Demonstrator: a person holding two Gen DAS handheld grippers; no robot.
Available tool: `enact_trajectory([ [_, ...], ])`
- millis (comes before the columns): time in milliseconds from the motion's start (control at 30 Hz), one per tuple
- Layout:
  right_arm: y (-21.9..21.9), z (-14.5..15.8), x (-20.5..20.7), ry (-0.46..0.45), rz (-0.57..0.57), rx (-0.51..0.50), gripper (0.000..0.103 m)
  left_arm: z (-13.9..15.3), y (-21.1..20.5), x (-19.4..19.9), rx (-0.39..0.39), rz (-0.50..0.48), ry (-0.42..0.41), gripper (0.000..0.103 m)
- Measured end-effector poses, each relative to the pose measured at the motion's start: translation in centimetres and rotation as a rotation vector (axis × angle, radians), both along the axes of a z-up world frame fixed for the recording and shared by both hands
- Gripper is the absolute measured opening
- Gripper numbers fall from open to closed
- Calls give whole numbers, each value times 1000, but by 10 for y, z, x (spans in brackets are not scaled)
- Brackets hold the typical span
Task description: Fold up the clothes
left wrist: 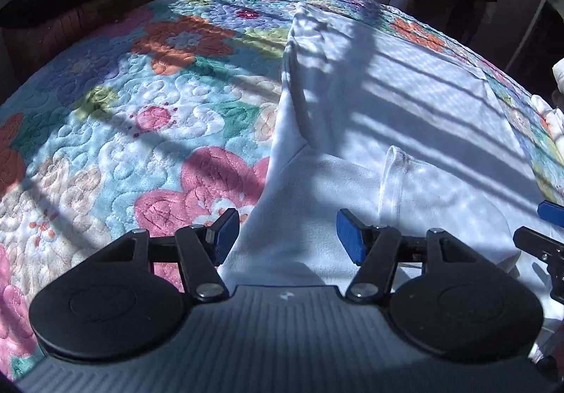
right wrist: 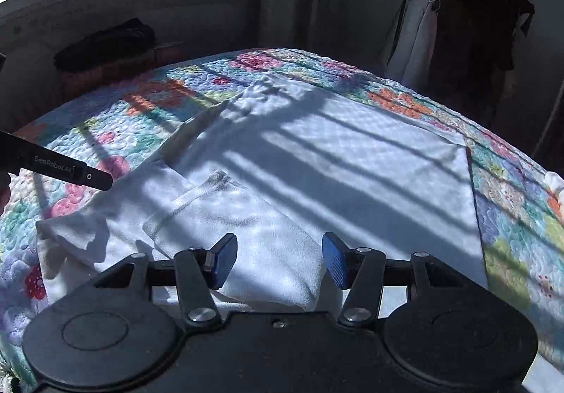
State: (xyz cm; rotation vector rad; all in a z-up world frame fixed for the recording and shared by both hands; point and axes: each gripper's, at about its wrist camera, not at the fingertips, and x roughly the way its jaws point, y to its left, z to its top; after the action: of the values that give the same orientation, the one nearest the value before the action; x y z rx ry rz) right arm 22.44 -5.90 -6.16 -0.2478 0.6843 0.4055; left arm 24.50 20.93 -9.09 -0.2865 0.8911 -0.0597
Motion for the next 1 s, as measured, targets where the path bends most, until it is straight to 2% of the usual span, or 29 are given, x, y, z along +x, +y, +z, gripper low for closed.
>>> enact_trajectory([
  [100, 36, -24, 11, 103, 163, -66, 55, -15, -28, 5, -62, -95, 40, 53],
  [167, 53, -42, 13, 103, 170, -163, 55, -28, -41, 8, -75, -126, 95, 53],
  [233, 58, -51, 16, 73, 151, -215, 52, -41, -46, 11, -64, -136, 158, 52],
  [300, 52, -50, 19, 45, 135, -222, 25, -44, -48, 9, -38, -154, 155, 51],
  [333, 49, -47, 21, 42, 121, -229, 3, -43, -47, 8, -34, -151, 159, 51],
  [500, 9, -17, 19, -61, -27, -258, 4, -41, -38, 4, -37, -132, 174, 51],
  [600, -35, 0, 20, -60, -170, -265, 4, -39, -37, 4, -29, -135, 183, 51],
  [700, -84, 3, 20, 36, -315, -195, 4, -38, -39, 3, -1, -144, 187, 51],
  [733, -104, -1, 18, 81, -390, -165, 4, -37, -40, 2, 13, -150, 188, 51],
  [833, -139, -19, 12, 164, -502, -131, 4, -36, -42, 2, 30, -155, 192, 51],
  [933, -159, -25, 11, 239, -551, -3, 5, -35, -42, 2, 31, -156, 196, 51],
  [1000, -161, -24, 11, 251, -550, 70, 11, -34, -40, 3, 9, -154, 195, 53],
])
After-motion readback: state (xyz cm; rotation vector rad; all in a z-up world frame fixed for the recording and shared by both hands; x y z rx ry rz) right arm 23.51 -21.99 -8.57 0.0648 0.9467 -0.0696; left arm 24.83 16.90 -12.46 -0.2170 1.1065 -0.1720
